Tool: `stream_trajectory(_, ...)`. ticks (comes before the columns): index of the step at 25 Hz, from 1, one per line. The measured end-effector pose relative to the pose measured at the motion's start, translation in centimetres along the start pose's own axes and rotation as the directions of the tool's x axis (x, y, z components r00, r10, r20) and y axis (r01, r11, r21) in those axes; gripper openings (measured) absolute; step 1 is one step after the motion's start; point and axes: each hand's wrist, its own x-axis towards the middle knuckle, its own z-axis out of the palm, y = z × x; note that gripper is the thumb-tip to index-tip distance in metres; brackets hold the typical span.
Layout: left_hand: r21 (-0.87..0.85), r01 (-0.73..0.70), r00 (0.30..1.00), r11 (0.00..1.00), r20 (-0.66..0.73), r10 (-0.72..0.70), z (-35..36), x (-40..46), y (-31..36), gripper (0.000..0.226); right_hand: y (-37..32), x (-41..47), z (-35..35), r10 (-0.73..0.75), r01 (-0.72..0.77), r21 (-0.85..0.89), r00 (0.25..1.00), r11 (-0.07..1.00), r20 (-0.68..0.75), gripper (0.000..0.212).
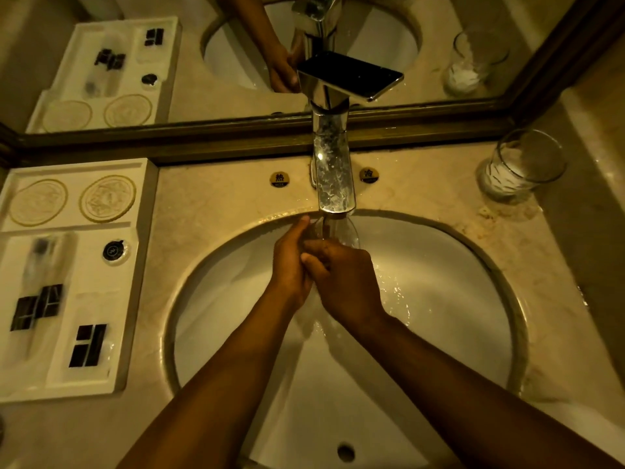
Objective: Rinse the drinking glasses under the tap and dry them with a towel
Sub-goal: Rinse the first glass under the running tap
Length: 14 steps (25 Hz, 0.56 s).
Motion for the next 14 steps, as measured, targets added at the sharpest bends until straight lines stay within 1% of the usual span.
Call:
stream_trajectory(1, 0.018, -0.042, 0.999, 0.999, -0.021, 0.042, -0.1, 0.1, -0.7, 0.041, -0.4, 0.2, 0.3, 0.094, -0.093, 0.015, 0.994, 0.996, -0.048, 0.02)
stream_trajectory(2, 0.054, -0.078, 0.996, 0.996, -0.041, 0.08, -0.2, 0.2, -1.3, 0.039, -0.7, 0.3, 0.4, 0.145, -0.145, 0.007, 0.987, 0.989, -0.07, 0.022)
stream_trajectory(3, 0.065, -0.078, 0.995, 0.995, -0.052, 0.081, -0.4, 0.2, -1.6, 0.036, -0.6, 0.4, 0.5, 0.115, -0.118, -0.039, 0.991, 0.992, -0.063, 0.026)
stream_trajectory(4, 0.07, -0.06, 0.997, 0.996, -0.046, 0.064, -0.5, 0.0, -1.6, 0.036, -0.1, 0.5, 0.3, 0.016, -0.019, -0.126, 1.0, 0.992, -0.023, 0.033)
stream_trajectory(5, 0.067, -0.039, 0.999, 0.997, -0.03, 0.041, -0.4, -0.2, -1.2, 0.041, 0.3, 0.4, 0.0, -0.106, 0.113, -0.211, 0.993, 0.971, 0.041, 0.041)
stream_trajectory(6, 0.07, -0.012, 1.0, 0.998, -0.028, 0.014, -0.4, -0.3, -1.0, 0.047, 0.7, 0.3, -0.5, -0.22, 0.243, -0.265, 0.969, 0.933, 0.113, 0.048)
stream_trajectory(7, 0.083, 0.019, 0.999, 0.996, -0.039, -0.015, -0.2, -0.5, -0.5, 0.052, 1.2, 0.5, -1.2, -0.308, 0.352, -0.279, 0.932, 0.893, 0.189, 0.05)
stream_trajectory(8, 0.116, 0.05, 0.998, 0.992, -0.053, -0.044, -0.4, -0.4, -0.3, 0.053, 1.7, 0.8, -1.9, -0.363, 0.424, -0.261, 0.898, 0.868, 0.249, 0.05)
stream_trajectory(10, 0.145, 0.167, 0.986, 0.975, -0.027, -0.165, -0.5, -0.5, 0.3, 0.051, 2.2, 1.4, -3.3, -0.416, 0.508, -0.256, 0.844, 0.823, 0.337, 0.047)
stream_trajectory(11, 0.161, 0.236, 0.97, 0.958, 0.013, -0.241, -0.7, -0.2, 0.5, 0.052, 2.5, 1.7, -3.9, -0.434, 0.545, -0.269, 0.819, 0.794, 0.376, 0.043)
stream_trajectory(12, 0.213, 0.307, 0.943, 0.928, 0.062, -0.326, -1.2, 0.3, 0.7, 0.054, 3.0, 2.0, -4.4, -0.452, 0.577, -0.262, 0.792, 0.774, 0.41, 0.037)
stream_trajectory(13, 0.303, 0.381, 0.895, 0.873, 0.114, -0.43, -1.6, 0.5, 1.3, 0.055, 3.4, 2.2, -5.0, -0.463, 0.596, -0.23, 0.768, 0.769, 0.442, 0.03)
stream_trajectory(14, 0.42, 0.435, 0.837, 0.796, 0.139, -0.53, -1.9, 0.8, 1.8, 0.054, 3.6, 2.4, -5.4, -0.478, 0.609, -0.186, 0.747, 0.771, 0.461, 0.025)
